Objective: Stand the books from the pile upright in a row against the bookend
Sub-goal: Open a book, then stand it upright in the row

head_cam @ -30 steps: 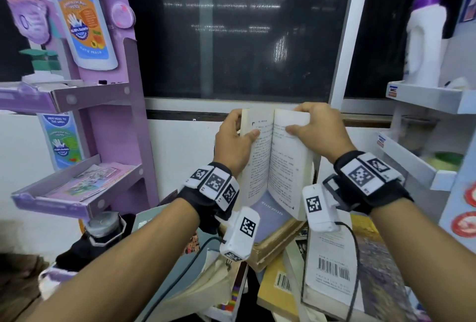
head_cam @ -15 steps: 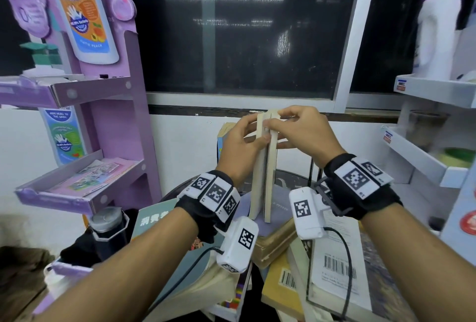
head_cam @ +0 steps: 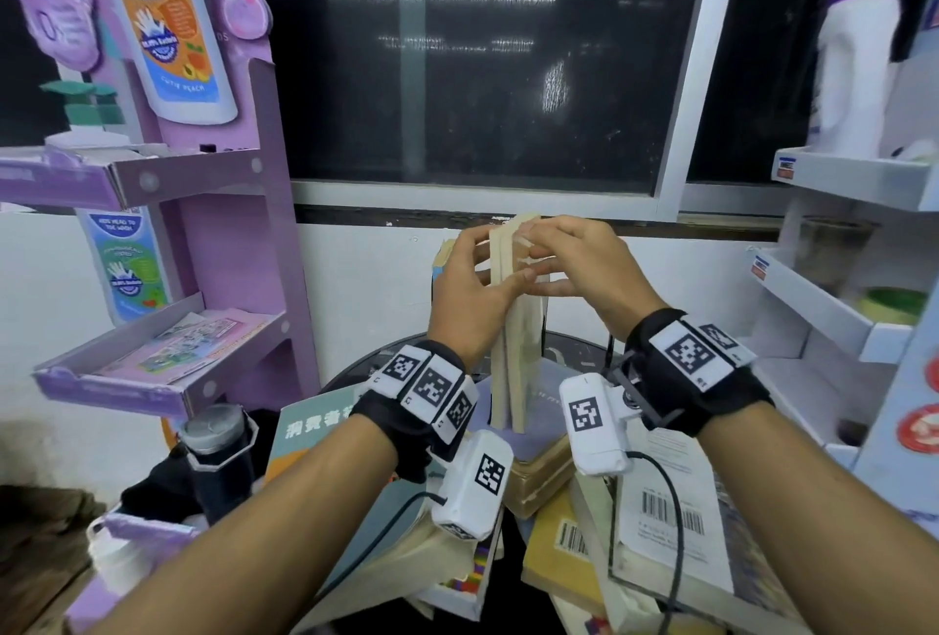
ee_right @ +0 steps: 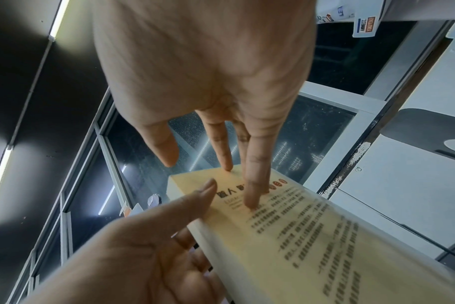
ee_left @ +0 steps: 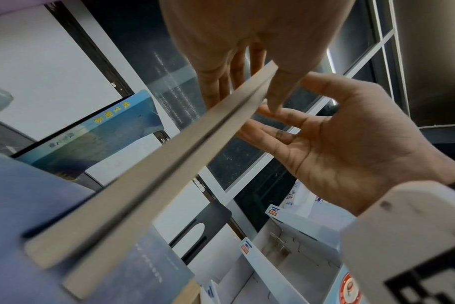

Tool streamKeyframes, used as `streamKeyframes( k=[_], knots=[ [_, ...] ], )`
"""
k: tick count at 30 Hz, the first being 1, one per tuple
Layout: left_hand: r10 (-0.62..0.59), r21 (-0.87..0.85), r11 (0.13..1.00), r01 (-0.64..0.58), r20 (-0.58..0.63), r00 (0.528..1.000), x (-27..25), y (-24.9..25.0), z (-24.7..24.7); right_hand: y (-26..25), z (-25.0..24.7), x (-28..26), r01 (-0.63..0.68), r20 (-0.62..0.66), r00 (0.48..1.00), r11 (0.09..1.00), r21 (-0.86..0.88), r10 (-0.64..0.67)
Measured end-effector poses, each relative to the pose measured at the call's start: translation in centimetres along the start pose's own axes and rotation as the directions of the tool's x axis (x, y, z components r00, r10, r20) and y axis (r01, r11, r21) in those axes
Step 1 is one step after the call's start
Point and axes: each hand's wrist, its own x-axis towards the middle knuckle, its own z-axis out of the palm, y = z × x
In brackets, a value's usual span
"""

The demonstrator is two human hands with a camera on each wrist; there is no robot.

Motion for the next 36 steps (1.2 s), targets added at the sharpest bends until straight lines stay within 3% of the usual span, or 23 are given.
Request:
streamKeyframes(
  k=[5, 10, 14, 20, 26, 32, 36],
  knots=[
    [-0.069, -0.033, 0.997, 0.064, -0.148, 0.987, 0.8, -0.9, -0.3, 0.2, 0.0, 0.3, -0.011, 0.003, 1.0, 0.998, -0.057, 0.011],
    [-0.119, -0.163, 0.982, 0.091, -0.168, 0.979, 1.3, -0.7, -0.7, 0.2, -0.5, 0.8, 0.082, -0.058, 0.993, 0.939, -0.334, -0.107],
    [-0.111, -0.226, 0.97, 0.086, -0.101, 0.989, 2.0, -0.3, -2.2, 0.6, -1.3, 1.6, 0.101, -0.102, 0.983, 0.916, -0.388, -0.151],
    [-0.1, -0.268, 0.958, 0.096, -0.002, 0.995, 3.9, 0.1, -4.8, 0.5, -2.7, 2.3, 0.05, 0.08, 0.996, 0.983, -0.176, -0.036],
    [-0.083, -0.287, 0.949, 0.133, 0.18, 0.98, 6.1, 0.4, -6.4, -0.2, -3.4, 3.0, 0.068, 0.207, 0.978, 0.988, -0.138, -0.038],
    [-0.101, -0.235, 0.954, 0.186, 0.33, 0.939, 7.4, 0.5, -6.3, -1.5, -3.9, 3.1, 0.087, 0.434, 0.901, 0.973, -0.214, 0.015],
    [-0.137, -0.184, 0.96, 0.21, 0.347, 0.928, 8.1, -0.1, -5.3, -1.3, -3.8, 3.8, 0.123, 0.428, 0.904, 0.943, -0.309, 0.022]
  ],
)
